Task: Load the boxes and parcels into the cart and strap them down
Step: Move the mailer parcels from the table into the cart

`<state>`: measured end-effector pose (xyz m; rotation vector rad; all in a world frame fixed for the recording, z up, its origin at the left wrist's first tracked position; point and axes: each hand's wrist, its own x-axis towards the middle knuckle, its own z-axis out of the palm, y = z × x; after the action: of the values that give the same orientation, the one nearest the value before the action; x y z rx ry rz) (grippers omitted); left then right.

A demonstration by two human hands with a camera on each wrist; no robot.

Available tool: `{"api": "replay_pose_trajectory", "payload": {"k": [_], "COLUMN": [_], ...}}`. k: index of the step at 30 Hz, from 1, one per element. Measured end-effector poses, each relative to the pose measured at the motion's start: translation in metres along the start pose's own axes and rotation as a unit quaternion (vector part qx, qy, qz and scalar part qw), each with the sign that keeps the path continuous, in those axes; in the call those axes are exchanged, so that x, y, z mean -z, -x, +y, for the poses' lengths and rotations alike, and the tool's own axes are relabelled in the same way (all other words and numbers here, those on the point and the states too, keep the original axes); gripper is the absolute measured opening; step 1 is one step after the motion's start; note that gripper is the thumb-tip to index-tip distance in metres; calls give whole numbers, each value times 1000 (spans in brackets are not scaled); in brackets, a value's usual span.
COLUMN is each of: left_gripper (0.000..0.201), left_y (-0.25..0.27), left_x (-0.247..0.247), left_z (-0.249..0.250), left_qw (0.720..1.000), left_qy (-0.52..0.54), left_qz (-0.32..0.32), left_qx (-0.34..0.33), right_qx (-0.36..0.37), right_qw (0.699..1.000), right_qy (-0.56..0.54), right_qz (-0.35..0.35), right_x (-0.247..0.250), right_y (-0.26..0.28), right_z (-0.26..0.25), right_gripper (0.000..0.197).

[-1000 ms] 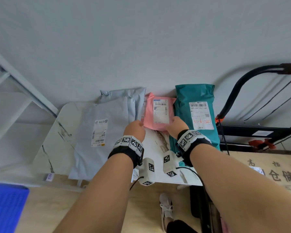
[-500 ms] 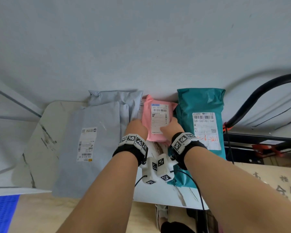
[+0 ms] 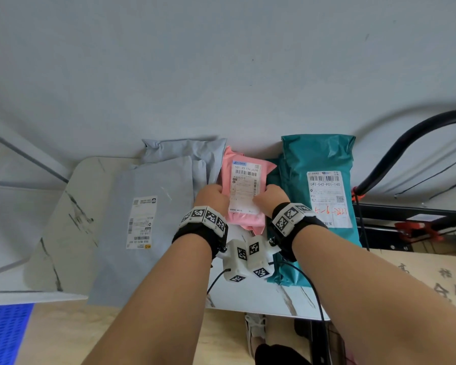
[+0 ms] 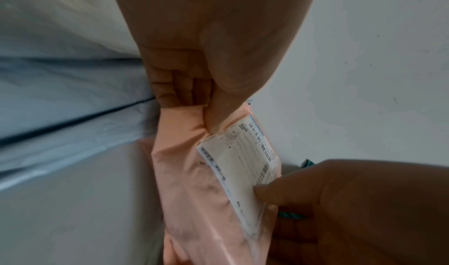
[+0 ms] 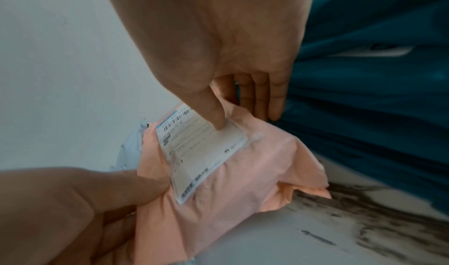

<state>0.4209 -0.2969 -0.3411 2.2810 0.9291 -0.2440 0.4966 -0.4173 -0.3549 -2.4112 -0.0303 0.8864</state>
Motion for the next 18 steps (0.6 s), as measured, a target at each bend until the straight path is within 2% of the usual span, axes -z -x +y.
{"api": "replay_pose_trajectory", "payload": {"k": [4,9,13,18], "left_gripper": [29,18,14,10], "left_y": [21,63,105,162], "left_x": [13,26,31,28], "left_z": [-8,-19,-30,-46], "left_qw": [1000,997,993,989], "left_qy": [15,43,61,77], "left_qz": [13,20,41,65], "left_qx": [-16,-55,-94,-104], "right_qx": [22,36,55,74], "right_qw": [999,996,991,983], "right_qy": [-20,-44,-67,-96], "right_qz": [25,63,98,139], "right_x": [-3,-5,-11,-27], "right_y": [21,66,110,166], "right_z": [-2,6,19,48], "right_gripper": [18,11,15,20]}}
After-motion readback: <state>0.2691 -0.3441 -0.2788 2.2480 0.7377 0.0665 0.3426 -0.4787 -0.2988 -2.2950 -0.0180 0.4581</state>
